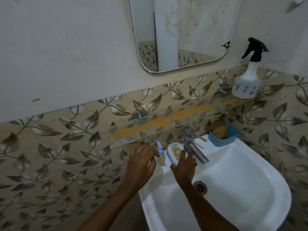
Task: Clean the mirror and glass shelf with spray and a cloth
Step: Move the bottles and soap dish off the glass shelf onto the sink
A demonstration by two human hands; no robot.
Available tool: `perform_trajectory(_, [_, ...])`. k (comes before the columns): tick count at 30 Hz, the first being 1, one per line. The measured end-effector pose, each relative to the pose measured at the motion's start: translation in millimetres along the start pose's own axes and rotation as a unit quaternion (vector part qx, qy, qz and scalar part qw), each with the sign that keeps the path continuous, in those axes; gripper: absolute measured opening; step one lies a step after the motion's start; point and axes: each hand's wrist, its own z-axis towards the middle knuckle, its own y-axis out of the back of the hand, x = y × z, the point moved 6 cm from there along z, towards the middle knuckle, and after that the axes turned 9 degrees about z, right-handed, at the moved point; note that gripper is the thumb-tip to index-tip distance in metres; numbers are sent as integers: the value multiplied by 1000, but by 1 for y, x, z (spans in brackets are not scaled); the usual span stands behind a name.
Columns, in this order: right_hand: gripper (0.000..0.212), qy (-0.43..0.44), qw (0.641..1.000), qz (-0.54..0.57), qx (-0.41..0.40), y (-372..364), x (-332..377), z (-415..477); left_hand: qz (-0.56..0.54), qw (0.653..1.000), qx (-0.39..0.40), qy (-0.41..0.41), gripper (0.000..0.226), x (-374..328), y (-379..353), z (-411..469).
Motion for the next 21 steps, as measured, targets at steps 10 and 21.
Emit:
perform_trajectory(10, [7, 85, 964, 252, -15, 158, 16, -16, -98, 990, -62, -83, 23, -44, 37, 48])
perform_trajectory(21, [28, 76, 877, 417, -227, 345, 10, 148, -174, 969, -153, -82, 21, -66, 84, 120])
